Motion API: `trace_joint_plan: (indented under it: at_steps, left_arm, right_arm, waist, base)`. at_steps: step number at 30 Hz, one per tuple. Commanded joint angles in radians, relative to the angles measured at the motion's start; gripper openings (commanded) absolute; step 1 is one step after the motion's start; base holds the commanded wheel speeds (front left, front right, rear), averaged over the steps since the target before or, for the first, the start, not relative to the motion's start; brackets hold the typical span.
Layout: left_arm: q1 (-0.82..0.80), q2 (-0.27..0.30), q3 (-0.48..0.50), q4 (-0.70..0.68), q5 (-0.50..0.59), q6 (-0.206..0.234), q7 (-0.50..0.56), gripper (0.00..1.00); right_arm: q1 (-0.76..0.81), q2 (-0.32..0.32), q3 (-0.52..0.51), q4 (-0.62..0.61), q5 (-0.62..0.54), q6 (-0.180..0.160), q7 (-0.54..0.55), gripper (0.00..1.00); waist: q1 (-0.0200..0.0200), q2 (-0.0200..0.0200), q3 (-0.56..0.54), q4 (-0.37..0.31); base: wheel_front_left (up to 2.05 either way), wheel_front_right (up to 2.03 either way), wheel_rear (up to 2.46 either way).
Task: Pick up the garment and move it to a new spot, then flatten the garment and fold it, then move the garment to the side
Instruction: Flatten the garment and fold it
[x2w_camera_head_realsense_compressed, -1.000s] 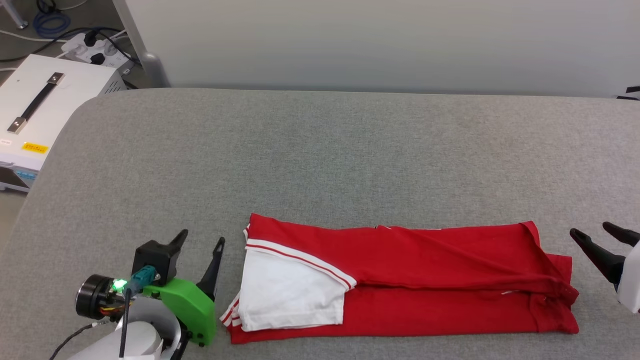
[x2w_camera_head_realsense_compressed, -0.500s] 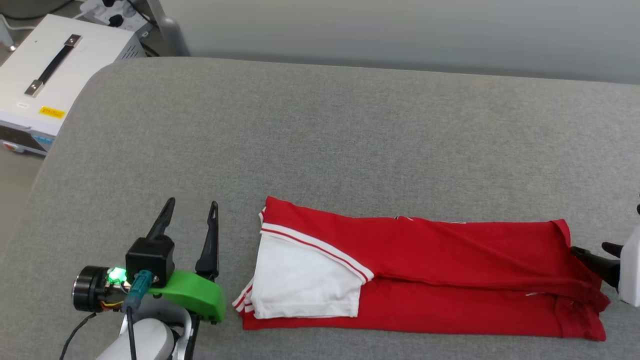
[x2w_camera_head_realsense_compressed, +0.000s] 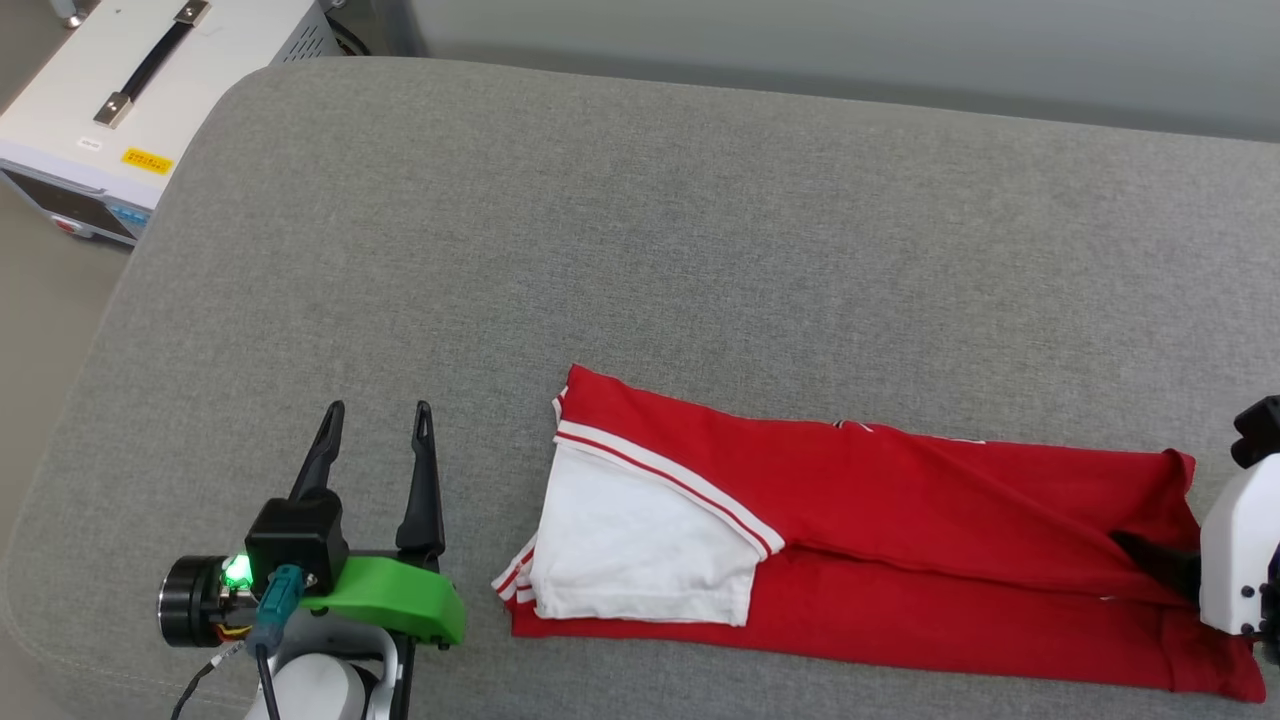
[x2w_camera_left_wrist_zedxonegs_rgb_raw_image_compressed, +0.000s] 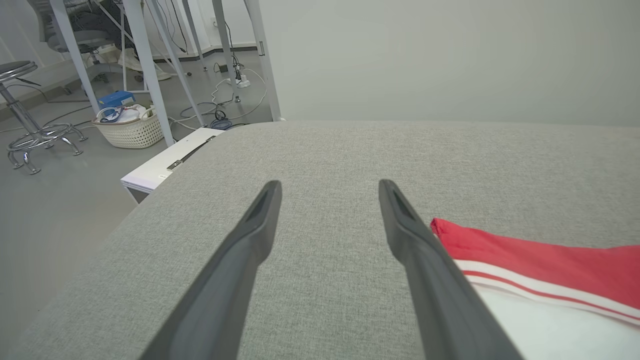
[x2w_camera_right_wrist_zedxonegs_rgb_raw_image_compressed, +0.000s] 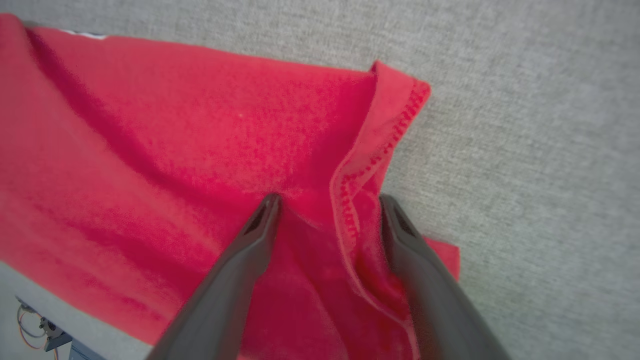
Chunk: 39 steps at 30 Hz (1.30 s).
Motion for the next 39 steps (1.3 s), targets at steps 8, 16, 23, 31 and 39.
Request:
trace_joint_plan:
  at_steps: [8, 16, 23, 31, 39]
  left_arm:
    - [0.05, -0.105, 0.116, 0.015, 0.122, -0.069, -0.006, 1.0]
    - [0.076, -0.165, 0.17, 0.037, 0.206, -0.115, -0.006, 1.0]
    - [0.099, -0.193, 0.208, 0.042, 0.254, -0.151, -0.006, 1.0]
    - [0.124, -0.212, 0.238, 0.042, 0.29, -0.178, -0.006, 1.0]
    - [0.148, -0.227, 0.246, 0.043, 0.316, -0.203, -0.006, 1.0]
  right_arm:
    - [0.012, 0.048, 0.123, 0.041, 0.014, 0.007, -0.007, 1.0]
    - [-0.002, 0.033, 0.154, 0.115, -0.019, 0.007, -0.051, 0.0]
    - [-0.018, 0.01, 0.12, 0.139, -0.006, 0.007, -0.132, 0.0]
    - [0.008, -0.071, 0.051, 0.21, 0.011, 0.007, -0.186, 0.0]
    - [0.06, -0.13, -0.025, 0.265, 0.055, 0.007, -0.211, 0.0]
  waist:
    - [0.0, 0.0, 0.001, -0.01]
    - [0.0, 0.0, -0.016, -0.026]
    - [0.0, 0.0, -0.051, -0.047]
    - [0.0, 0.0, -0.095, -0.063]
    - [0.0, 0.0, -0.12, -0.081]
  base:
    - [0.0, 0.0, 0.0]
    - [0.0, 0.0, 0.0]
    - [0.0, 0.0, 0.0]
    - [0.0, 0.0, 0.0]
    - [0.0, 0.0, 0.0]
